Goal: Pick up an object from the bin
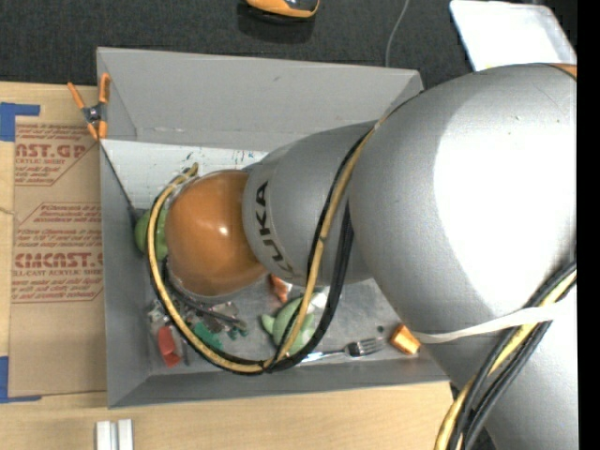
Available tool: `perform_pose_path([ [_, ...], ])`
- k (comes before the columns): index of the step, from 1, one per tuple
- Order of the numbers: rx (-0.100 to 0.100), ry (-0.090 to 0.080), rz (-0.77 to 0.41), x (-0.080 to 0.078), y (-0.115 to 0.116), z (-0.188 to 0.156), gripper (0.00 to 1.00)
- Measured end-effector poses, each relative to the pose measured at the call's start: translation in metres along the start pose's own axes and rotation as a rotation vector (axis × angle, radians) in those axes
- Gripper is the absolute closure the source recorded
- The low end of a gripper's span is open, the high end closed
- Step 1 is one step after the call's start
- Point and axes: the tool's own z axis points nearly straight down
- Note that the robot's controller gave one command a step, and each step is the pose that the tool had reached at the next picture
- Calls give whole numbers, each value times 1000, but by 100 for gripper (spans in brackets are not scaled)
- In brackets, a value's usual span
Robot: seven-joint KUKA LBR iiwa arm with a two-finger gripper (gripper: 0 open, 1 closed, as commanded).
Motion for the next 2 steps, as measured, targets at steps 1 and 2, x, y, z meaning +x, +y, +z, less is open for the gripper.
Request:
perform_pose_path([
  [1, -1, 0, 0, 0, 0, 0, 100],
  [2, -1, -1, 0, 0, 1, -44, 100],
])
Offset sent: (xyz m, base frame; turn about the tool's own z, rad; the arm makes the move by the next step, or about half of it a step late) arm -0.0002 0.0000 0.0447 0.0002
